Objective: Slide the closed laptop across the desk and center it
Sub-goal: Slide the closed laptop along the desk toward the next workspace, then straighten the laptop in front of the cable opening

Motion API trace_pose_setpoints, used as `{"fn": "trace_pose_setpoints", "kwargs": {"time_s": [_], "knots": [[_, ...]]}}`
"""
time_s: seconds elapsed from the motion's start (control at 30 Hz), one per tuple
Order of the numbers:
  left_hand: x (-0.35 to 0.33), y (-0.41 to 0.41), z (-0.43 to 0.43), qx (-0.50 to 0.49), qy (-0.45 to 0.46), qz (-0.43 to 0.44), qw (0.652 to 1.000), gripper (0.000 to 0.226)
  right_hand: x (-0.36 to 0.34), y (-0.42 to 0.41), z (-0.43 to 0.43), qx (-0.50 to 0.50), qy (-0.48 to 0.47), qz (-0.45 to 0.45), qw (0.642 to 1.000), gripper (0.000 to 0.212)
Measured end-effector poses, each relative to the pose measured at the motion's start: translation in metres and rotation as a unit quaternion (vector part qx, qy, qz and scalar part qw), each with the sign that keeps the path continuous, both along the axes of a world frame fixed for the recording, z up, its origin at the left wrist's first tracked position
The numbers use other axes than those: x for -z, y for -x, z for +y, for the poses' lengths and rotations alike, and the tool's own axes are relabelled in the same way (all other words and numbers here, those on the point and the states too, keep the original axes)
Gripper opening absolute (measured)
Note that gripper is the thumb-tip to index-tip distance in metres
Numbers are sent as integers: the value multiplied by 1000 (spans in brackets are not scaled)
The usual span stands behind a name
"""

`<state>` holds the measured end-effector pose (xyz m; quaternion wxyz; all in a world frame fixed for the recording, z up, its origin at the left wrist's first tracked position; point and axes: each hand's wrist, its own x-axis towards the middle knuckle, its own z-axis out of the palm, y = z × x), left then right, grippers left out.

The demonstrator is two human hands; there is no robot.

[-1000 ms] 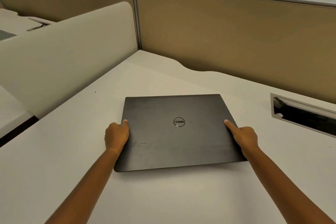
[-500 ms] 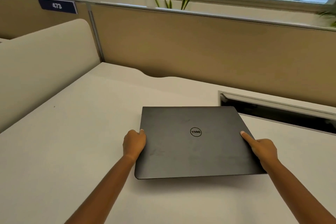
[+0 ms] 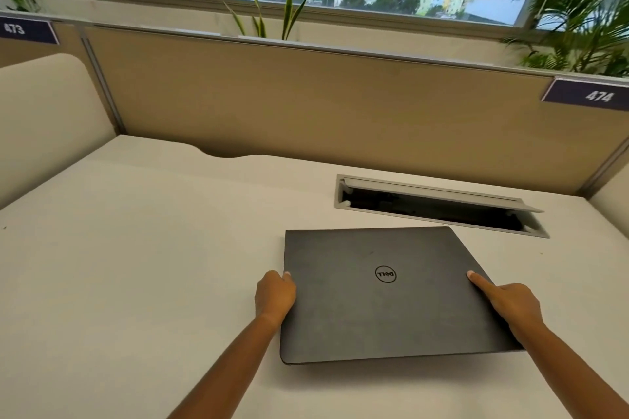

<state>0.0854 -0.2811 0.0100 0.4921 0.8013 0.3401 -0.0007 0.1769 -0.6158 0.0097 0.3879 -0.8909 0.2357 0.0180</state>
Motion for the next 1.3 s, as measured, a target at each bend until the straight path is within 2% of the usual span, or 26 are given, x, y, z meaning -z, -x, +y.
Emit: {"fn": "trace_pose_setpoints", "kwargs": {"time_s": [0.43, 0.6, 0.67, 0.9, 1.03, 1.2, 1.3], "knots": [[13, -23, -51, -10, -32, 11, 999, 38, 17, -23, -45, -9, -9, 15, 1000, 59], [17, -22, -58, -16, -59, 8, 998, 34, 23, -31, -47, -19, -35, -1, 999, 43], [17, -20, -61, -20, -72, 9, 997, 32, 23, -33, -48, -12, -31, -2, 999, 48], [18, -14, -72, -24, -106, 6, 994, 32, 28, -28, -45, -40, -14, -14, 999, 44], [20, -5, -83, -16, -151, -4, 988, 30, 32, -18, -46, -49, -9, -45, 998, 42], [32, 12, -95, -5, -241, -27, 970, 32, 41, 8, -49, -80, 25, -130, 988, 37], [35, 18, -98, 5, -256, -37, 966, 36, 50, 32, -50, -48, 15, -186, 981, 29]]}}
